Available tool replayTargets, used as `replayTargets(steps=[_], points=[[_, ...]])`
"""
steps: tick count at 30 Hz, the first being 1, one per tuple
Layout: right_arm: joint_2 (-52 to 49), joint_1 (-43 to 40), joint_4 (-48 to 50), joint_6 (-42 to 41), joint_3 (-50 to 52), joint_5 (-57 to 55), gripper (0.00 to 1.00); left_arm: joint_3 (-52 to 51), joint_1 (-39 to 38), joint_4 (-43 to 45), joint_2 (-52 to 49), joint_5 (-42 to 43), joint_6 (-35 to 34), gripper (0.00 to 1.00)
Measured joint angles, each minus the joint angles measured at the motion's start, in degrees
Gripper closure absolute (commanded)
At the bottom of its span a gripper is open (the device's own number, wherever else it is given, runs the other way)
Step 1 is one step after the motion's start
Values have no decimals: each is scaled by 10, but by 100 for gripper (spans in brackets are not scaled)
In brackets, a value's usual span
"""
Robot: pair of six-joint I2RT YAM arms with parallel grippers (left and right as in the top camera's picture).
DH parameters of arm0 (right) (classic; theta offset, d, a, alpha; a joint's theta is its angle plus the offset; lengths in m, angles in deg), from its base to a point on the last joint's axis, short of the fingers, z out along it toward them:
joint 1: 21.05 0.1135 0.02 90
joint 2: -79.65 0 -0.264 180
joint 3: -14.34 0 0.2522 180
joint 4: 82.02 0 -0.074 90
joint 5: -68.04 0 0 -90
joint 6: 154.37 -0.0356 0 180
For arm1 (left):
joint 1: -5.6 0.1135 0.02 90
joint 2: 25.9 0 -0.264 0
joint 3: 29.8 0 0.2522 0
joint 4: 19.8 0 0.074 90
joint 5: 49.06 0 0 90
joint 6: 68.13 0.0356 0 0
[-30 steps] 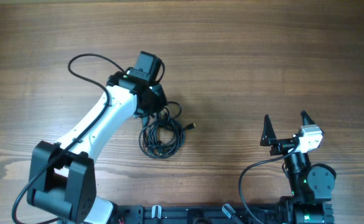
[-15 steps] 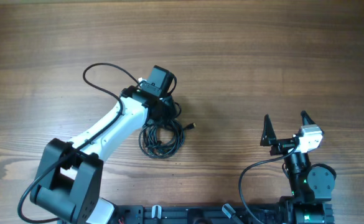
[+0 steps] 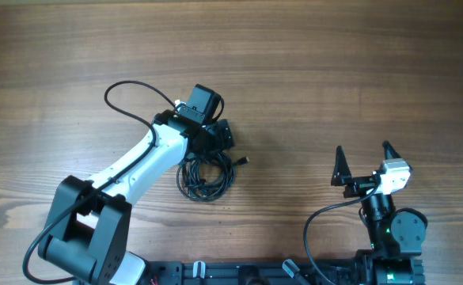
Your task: Untangle cables
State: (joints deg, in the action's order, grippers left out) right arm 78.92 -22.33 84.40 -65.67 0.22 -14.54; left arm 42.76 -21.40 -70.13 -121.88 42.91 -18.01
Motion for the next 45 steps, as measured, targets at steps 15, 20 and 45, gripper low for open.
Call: replayTargets(steps=[15,20,45], points=[[0,0,0,0,0,0,0,0,0,16,0,-7,1,96],[0,0,0,0,0,0,0,0,-1,17,0,-9,1,94],[0,0,0,0,0,0,0,-23,-19,42,0,-26,1,96]])
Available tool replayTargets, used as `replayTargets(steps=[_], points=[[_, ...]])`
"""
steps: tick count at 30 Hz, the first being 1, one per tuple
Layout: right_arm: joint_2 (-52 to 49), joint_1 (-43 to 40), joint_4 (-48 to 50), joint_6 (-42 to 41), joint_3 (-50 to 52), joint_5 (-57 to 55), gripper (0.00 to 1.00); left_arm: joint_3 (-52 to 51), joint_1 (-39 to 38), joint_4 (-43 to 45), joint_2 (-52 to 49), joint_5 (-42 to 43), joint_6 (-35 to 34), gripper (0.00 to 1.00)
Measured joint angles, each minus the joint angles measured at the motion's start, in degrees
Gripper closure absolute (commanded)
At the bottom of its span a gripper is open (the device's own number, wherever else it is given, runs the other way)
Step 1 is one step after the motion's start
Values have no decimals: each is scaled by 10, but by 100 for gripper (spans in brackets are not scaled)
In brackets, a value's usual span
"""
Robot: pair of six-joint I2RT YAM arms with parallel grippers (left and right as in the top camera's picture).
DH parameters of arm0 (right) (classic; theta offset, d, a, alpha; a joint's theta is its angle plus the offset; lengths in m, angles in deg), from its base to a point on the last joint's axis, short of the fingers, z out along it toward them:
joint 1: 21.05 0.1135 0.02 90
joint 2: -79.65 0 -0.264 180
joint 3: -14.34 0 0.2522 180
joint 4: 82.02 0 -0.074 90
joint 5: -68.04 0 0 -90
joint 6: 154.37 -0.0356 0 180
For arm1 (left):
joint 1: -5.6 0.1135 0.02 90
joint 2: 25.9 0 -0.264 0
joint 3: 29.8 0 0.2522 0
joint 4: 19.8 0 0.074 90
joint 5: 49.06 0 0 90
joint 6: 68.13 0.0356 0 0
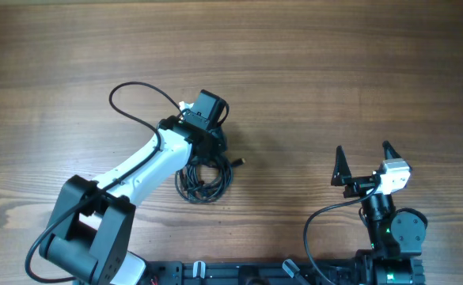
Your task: Untangle cables
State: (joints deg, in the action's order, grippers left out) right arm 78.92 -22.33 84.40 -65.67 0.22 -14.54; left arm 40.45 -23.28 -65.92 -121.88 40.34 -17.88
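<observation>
A black cable bundle point(203, 179) lies coiled on the wooden table point(318, 71), one plug end point(239, 164) sticking out to the right. My left gripper point(214, 142) points down at the top edge of the coil. Its fingers are mostly hidden under the wrist, so neither their spacing nor any hold on the cable shows. My right gripper point(365, 161) stands open near the right front, far from the coil, nothing between its fingers.
The left arm's own black lead point(136, 99) loops out over the table behind the wrist. The right arm's lead point(318, 218) curves beside its base at the front edge. Bare wood lies between the coil and the right gripper.
The left wrist has shifted slightly toward the coil and turned, so its black fingers show less from above. The coil and plug end lie almost where they were. The right arm has not moved.
</observation>
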Motion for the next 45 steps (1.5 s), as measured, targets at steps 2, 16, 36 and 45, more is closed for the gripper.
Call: replayTargets(steps=[2,16,36,45], points=[[0,0,0,0,0,0,0,0,1,0,1,1,4,96],[0,0,0,0,0,0,0,0,60,-37,168,143,68,96],[0,0,0,0,0,0,0,0,60,-79,126,166,187,96],[0,0,0,0,0,0,0,0,60,-77,125,166,190,96]])
